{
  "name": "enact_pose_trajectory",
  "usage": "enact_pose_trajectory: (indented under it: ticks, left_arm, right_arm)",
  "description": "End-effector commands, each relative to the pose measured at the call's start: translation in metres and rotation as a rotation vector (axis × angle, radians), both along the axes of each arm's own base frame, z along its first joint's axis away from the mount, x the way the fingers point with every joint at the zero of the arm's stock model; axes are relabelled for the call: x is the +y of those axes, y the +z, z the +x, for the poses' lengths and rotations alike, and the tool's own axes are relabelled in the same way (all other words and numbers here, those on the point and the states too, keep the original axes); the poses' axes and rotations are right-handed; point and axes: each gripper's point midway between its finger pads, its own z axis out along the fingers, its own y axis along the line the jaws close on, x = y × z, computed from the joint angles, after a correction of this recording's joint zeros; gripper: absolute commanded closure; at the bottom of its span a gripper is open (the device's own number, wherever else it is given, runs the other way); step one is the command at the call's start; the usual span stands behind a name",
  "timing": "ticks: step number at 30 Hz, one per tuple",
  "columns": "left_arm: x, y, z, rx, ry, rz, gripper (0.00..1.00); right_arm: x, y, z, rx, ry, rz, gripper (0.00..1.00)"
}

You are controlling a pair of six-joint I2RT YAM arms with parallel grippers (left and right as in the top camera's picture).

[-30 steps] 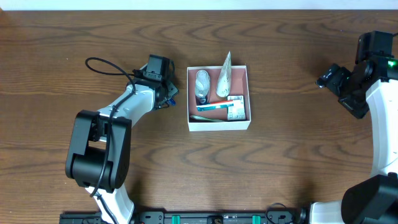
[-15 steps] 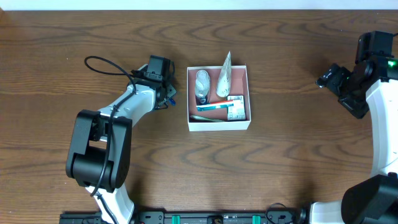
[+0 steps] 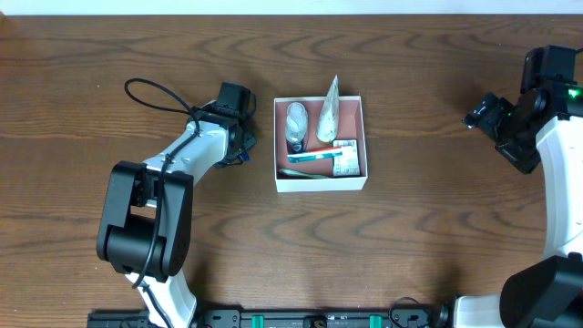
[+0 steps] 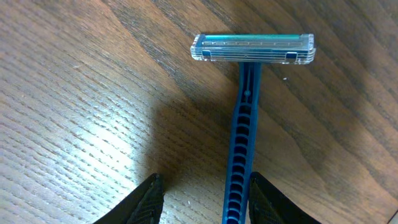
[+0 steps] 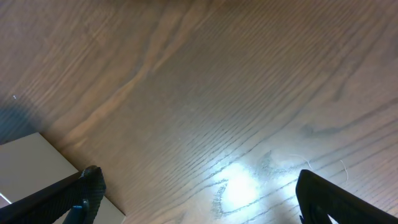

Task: Pack container
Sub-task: 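Close the left gripper on the blue razor handle and lift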

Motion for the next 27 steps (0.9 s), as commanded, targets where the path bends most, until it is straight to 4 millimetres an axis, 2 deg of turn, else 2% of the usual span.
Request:
enact_pose_trajectory:
  ticks: [1, 12, 18, 21, 24, 27]
  left_arm:
    - [0.009, -0.018, -0.014, 0.076, -0.058, 0.048, 0.55]
    - [0.023, -0.019, -0.011, 0.099, -0.036, -0.054, 0.56]
    - [0.026, -0.019, -0.011, 0.105, -0.079, -0.041, 0.73]
    - [0.026, -0.019, -0.011, 0.104, -0.086, -0.039, 0.73]
    - [0.026, -0.019, -0.011, 0.105, -0.105, -0.031, 0.80]
    - [0.026, -0.019, -0.011, 0.105, -0.104, -0.031, 0.81]
  right_arm:
    - [-0.004, 0.005, 0.001, -0.014, 0.004, -0.014, 0.01]
    - [-0.004, 0.005, 0.001, -0.014, 0.004, -0.014, 0.01]
    - [-0.004, 0.005, 0.001, -0.014, 0.004, -0.014, 0.01]
    - [-0.004, 0.005, 0.001, -0.014, 0.004, -0.014, 0.01]
    - [-0.004, 0.005, 0.001, -0.014, 0.004, -0.014, 0.01]
    - [-0.004, 0.005, 0.001, -0.014, 0.004, -0.014, 0.01]
